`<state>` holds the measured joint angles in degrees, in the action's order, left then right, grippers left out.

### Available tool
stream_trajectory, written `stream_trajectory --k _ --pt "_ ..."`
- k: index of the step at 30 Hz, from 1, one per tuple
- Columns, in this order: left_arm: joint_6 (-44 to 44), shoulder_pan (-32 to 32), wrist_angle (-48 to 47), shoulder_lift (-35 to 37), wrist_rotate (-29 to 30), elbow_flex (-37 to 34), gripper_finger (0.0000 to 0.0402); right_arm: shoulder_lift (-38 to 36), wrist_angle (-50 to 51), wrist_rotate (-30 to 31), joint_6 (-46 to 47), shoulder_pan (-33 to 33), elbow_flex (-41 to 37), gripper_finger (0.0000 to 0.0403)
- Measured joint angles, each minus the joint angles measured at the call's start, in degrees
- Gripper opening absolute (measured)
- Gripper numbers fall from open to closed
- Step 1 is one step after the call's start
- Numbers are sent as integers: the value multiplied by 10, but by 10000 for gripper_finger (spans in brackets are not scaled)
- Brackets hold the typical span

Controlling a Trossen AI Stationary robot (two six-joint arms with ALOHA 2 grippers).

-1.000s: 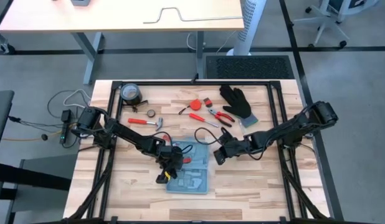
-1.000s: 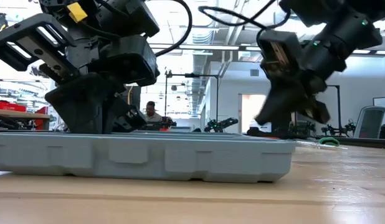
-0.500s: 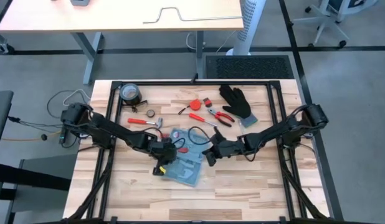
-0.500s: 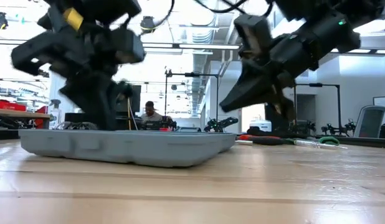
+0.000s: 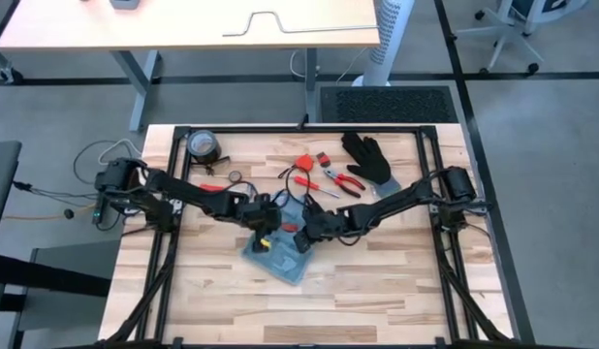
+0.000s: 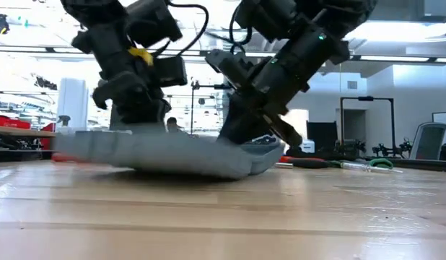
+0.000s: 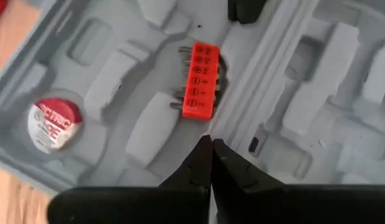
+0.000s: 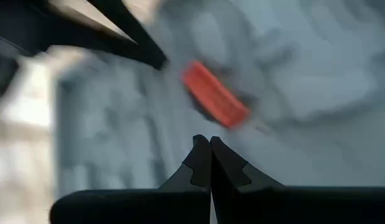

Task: Prefit tool cases
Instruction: Remove the orange terminal block from the gray toolbox

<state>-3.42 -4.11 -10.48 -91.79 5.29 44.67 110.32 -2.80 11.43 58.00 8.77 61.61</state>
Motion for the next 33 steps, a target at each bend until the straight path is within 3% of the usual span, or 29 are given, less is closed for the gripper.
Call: stream_trajectory --k 9,19,33 --pt "15 16 18 -2 -4 4 0 -1 46 -23 0 -11 8 0" --pt "-27 4 42 -12 -72 4 0 -1 24 -24 -12 -26 8 0" --pt "0 -14 41 0 10 3 0 -15 57 -24 -32 -42 8 0"
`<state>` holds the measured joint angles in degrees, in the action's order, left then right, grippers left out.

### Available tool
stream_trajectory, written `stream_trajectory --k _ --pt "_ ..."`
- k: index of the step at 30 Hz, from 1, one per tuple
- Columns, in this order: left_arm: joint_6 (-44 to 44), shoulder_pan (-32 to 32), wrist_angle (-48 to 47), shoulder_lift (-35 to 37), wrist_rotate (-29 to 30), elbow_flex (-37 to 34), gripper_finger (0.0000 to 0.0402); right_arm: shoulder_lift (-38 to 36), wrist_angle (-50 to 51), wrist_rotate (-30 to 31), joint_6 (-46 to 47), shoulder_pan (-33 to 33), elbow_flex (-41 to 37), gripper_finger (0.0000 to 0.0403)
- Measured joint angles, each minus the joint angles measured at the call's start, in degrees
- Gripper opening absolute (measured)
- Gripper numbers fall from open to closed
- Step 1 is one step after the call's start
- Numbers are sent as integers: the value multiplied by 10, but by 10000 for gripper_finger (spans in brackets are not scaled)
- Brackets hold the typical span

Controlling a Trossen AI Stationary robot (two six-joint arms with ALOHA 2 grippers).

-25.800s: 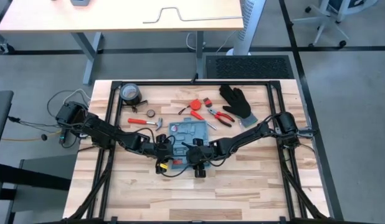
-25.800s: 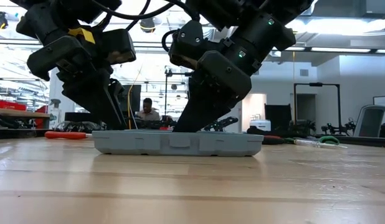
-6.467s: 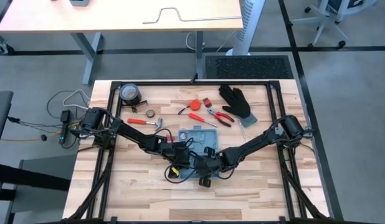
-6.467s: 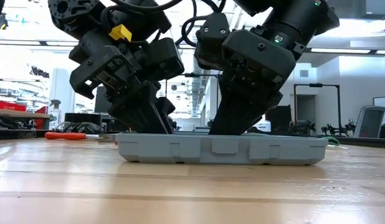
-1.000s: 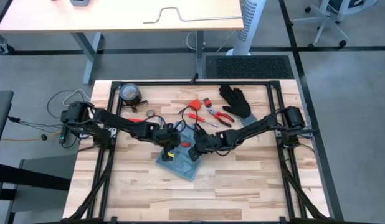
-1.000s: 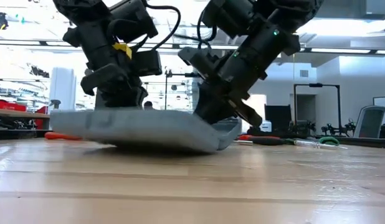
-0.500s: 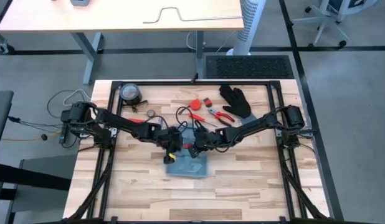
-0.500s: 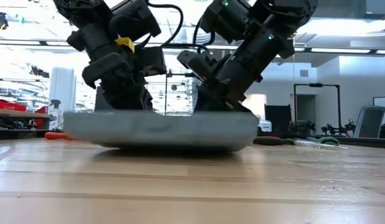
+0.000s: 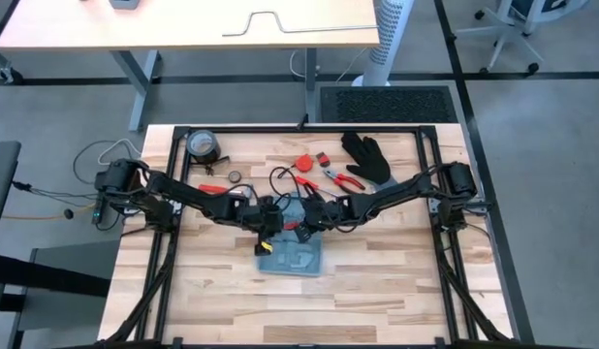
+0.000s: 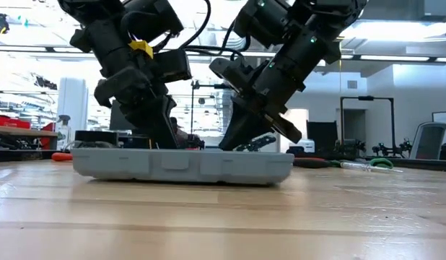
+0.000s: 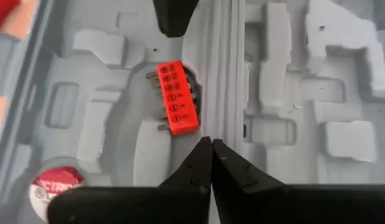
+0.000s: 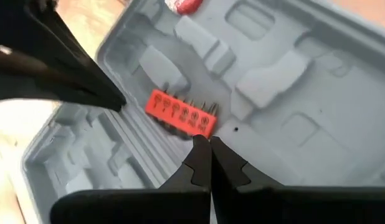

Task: Prefit tool cases
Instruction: Remove the orange terminal block from the gray toolbox

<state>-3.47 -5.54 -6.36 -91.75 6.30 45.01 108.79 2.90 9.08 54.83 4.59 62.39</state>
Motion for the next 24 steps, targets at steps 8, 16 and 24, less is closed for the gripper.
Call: stream_trajectory --k 8,16,24 --pt "38 3 17 5 31 0 0 2 12 0 -3 -13 0 0" --pt "90 12 59 7 84 0 0 2 19 -2 -5 -14 0 0" --pt "95 32 42 -3 53 -16 0 2 28 -2 -8 -17 0 0"
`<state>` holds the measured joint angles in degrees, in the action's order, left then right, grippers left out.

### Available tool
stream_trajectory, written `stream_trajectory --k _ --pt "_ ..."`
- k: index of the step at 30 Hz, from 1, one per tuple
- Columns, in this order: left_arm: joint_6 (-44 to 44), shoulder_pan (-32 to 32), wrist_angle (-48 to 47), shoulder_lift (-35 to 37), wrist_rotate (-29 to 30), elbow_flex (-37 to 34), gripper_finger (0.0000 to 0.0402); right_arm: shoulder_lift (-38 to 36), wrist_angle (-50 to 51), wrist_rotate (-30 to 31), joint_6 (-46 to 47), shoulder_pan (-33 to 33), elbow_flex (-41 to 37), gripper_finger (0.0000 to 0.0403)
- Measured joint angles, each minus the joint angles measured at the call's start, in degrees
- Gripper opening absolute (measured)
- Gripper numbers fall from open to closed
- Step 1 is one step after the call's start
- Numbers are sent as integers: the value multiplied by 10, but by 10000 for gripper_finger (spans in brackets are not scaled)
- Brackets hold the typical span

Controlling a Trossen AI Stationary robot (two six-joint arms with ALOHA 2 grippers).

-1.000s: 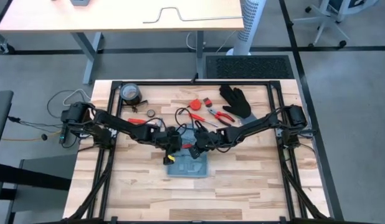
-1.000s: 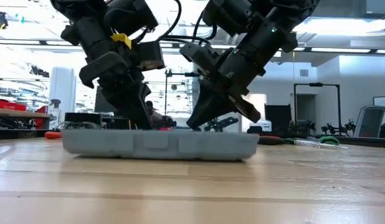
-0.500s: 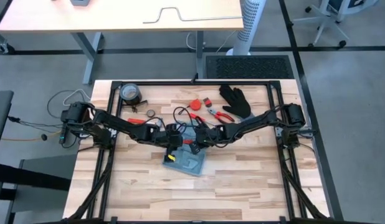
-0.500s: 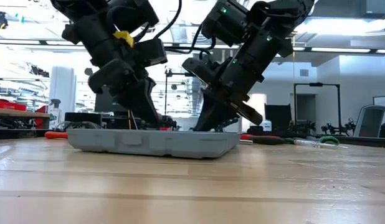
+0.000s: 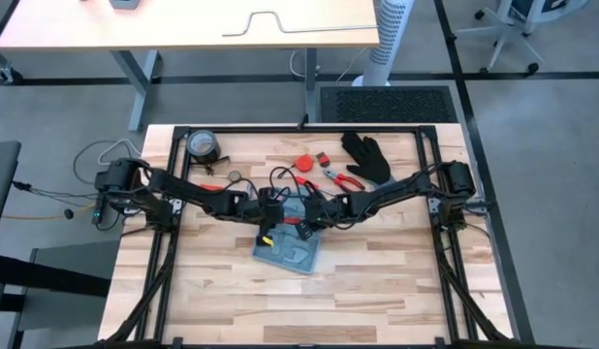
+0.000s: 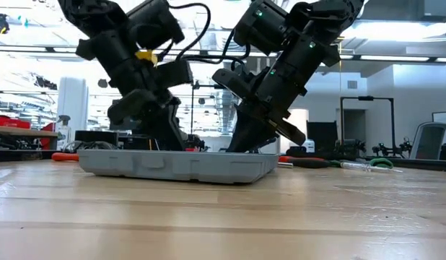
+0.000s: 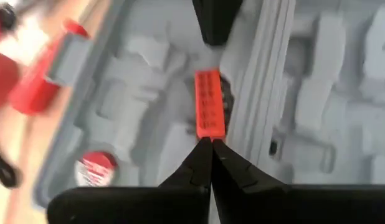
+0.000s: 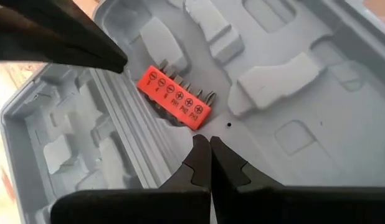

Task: Prefit tool cases
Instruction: Remove the orange terminal block from the gray toolbox

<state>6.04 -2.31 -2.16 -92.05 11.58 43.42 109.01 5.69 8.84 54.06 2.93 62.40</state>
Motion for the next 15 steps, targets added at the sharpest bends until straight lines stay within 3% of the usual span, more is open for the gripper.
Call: stream_trajectory --k 8,15 --pt "-27 -7 26 -51 -11 -2 0 0 4 -7 -2 -4 0 0" --pt "-43 -16 63 -55 -39 -3 0 9 9 -41 -3 -5 0 0"
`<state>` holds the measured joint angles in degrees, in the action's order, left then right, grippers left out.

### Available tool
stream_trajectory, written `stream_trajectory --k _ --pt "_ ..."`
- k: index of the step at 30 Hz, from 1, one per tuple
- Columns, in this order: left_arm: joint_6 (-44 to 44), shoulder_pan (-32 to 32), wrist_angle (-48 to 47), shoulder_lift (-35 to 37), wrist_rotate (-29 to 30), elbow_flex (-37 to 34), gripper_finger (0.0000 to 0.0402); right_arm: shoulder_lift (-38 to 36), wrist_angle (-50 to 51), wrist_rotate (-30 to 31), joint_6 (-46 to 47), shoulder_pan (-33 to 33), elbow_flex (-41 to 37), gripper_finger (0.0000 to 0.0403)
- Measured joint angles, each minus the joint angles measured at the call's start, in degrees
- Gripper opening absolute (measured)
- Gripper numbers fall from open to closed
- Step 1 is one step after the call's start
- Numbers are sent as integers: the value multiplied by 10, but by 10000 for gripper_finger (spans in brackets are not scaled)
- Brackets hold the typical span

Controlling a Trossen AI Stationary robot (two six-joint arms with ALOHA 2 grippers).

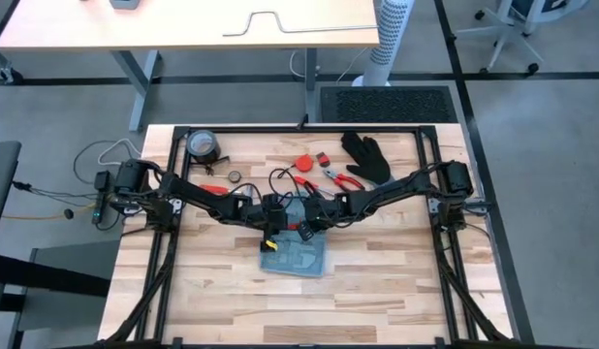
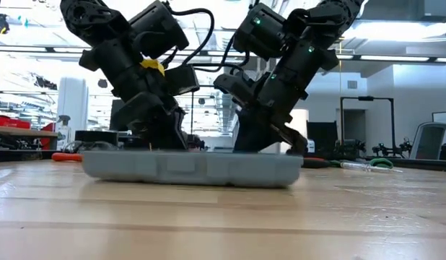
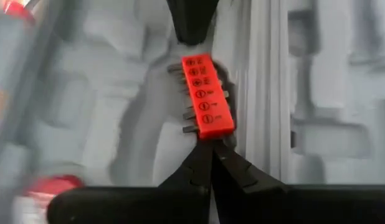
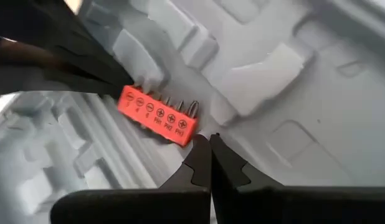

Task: Prefit tool cases
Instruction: Remove the orange terminal block from the gray toolbox

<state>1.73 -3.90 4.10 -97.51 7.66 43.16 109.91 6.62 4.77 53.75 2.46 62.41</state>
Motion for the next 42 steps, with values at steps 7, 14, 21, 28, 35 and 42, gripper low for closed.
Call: stream_trajectory --k 7,14,21,28,35,42 --pt "-5 1 12 -2 -16 3 0 18 -34 -36 6 3 0 0" --pt "-9 2 47 -3 -15 4 0 20 -61 -43 8 4 0 0" --pt "-7 2 52 -2 -21 28 0 20 -68 -47 13 4 0 0" --pt "-1 2 59 -2 -28 33 0 20 -77 -47 18 0 0 0" --pt "0 4 42 -2 -29 34 0 20 -77 -63 4 2 0 1" --pt "0 4 11 -1 -29 34 0 19 -118 -75 2 2 -12 15"
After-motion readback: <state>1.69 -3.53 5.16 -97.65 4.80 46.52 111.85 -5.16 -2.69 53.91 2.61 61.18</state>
